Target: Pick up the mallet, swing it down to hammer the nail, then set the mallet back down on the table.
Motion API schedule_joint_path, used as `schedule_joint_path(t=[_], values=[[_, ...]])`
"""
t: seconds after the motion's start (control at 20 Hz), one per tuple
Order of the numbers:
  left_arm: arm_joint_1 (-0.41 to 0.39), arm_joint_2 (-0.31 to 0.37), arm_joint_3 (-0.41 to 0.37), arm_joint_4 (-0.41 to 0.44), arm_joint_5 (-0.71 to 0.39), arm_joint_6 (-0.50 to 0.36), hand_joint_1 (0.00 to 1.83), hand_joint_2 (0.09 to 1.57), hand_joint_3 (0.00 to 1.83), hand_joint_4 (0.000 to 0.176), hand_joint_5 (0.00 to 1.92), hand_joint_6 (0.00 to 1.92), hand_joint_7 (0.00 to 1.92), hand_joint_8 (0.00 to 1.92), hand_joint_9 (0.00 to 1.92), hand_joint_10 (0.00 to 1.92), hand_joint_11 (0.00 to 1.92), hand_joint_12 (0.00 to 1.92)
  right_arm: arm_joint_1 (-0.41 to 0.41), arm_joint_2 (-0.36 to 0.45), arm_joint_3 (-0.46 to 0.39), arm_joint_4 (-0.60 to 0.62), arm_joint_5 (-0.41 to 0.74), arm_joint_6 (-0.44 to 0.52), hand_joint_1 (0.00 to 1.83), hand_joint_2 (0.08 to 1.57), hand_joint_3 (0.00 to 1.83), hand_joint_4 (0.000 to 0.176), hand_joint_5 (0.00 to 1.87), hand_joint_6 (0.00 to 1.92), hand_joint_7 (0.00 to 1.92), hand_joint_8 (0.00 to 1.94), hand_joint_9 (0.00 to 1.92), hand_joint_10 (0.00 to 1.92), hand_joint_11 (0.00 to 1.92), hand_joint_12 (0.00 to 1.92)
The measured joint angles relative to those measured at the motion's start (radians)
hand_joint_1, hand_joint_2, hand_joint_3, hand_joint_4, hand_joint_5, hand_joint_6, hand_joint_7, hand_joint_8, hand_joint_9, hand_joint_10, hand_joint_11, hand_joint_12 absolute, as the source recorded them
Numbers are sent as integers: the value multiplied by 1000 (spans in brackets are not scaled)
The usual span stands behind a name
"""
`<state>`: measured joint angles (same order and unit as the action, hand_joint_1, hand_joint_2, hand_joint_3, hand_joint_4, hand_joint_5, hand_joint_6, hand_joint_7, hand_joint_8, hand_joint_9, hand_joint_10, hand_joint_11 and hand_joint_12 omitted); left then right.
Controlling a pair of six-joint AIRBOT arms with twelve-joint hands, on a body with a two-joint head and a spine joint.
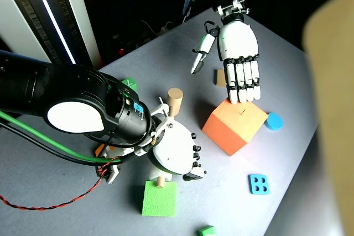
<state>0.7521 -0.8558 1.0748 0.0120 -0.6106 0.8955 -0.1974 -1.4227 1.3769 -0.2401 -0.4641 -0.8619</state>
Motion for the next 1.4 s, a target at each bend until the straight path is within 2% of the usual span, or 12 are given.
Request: schedule_joint_path(t=[0.1, 0.3, 0.35, 0.5, 0.65, 0.75, 0.8, 0.9, 1.05, 1.15, 1.25, 1.4], values=[[0, 0, 0, 0, 0, 0, 0, 1138, 10, 0, 0, 0, 0, 0, 0, 0, 0, 0, -2, 3, 0, 0, -8, 0, 1103, 1042, 0, 0, 533, 1914, 674, 1939, 760, 1920, 819, 1921], [0, 0, 0, 0, 0, 0, 0, 1143, 11, 0, 0, 0, 0, 0, 0, 0, 0, 0, -2, 3, 0, 1, -6, 0, 1022, 1135, 16, 0, 701, 1921, 896, 1941, 990, 1921, 1104, 1921], [-2, 0, 0, 0, 3, 0, 0, 1151, 12, 0, 0, 0, 0, 0, 0, 0, 0, 0, -2, 3, -1, 1, -4, 0, 714, 1319, 20, 0, 1048, 1921, 1286, 1941, 1399, 1921, 1515, 1921], [-3, -1, 0, -1, 8, 0, 14, 1161, 12, 0, 0, 0, 0, 0, 0, 0, 0, 0, -2, 8, -11, 15, 12, 5, 382, 1444, 28, 0, 1268, 1921, 1506, 1941, 1600, 1921, 1749, 1921], [-12, -1, 1, -1, 18, 6, 0, 1171, 13, 0, 0, 0, 0, 0, 0, 0, 0, 0, 1, 15, -30, 11, 28, -5, 167, 1561, 8, 6, 1381, 1921, 1598, 1941, 1670, 1921, 1797, 1921], [-12, -1, 1, -1, 19, 8, 4, 1176, 14, 0, 0, 0, 0, 0, 0, 0, 0, 0, 1, 18, -33, 12, 30, -6, 151, 1571, 33, 42, 1396, 1921, 1604, 1941, 1670, 1921, 1789, 1921], [-12, -1, 1, 0, 20, 8, 7, 1177, 13, 0, 0, 0, 0, 0, 0, 0, 0, 0, 1, 21, -39, 11, 29, -7, 114, 1571, 80, 103, 1421, 1921, 1635, 1941, 1701, 1921, 1809, 1921], [-17, -1, 1, 6, 26, 8, 0, 1178, 12, 0, 0, 0, 0, 0, 0, 0, 0, 0, 5, 37, -63, 8, 27, -8, 114, 1571, 126, 138, 1445, 1921, 1653, 1941, 1719, 1921, 1830, 1921], [-17, -1, 2, 9, 27, 8, 0, 1181, 11, 0, 0, 0, 0, 0, 0, 0, 0, 0, 16, 77, -128, 0, 15, -25, 286, 1571, 125, 149, 1422, 1921, 1623, 1941, 1688, 1921, 1811, 1921], [-17, -1, 3, 14, 27, 7, 0, 1190, 13, 0, 0, 0, 0, 0, 0, 0, 0, 0, 26, 124, -178, 2, -7, -31, 414, 1571, 124, 173, 1377, 1921, 1593, 1941, 1662, 1921, 1775, 1921], [-17, -1, 4, 17, 27, 4, 0, 1196, 14, 0, 0, 0, 0, 0, 0, 0, 0, 0, 43, 177, -221, 0, -19, -34, 540, 1571, 65, 176, 1381, 1921, 1576, 1941, 1647, 1921, 1756, 1921], [-17, -1, 8, 21, 28, 3, 0, 1196, 12, 0, 0, 0, 0, 0, 0, 0, 0, 0, 79, 257, -280, -6, -36, -43, 497, 1571, 73, 176, 1389, 1921, 1585, 1941, 1651, 1921, 1753, 1921]])
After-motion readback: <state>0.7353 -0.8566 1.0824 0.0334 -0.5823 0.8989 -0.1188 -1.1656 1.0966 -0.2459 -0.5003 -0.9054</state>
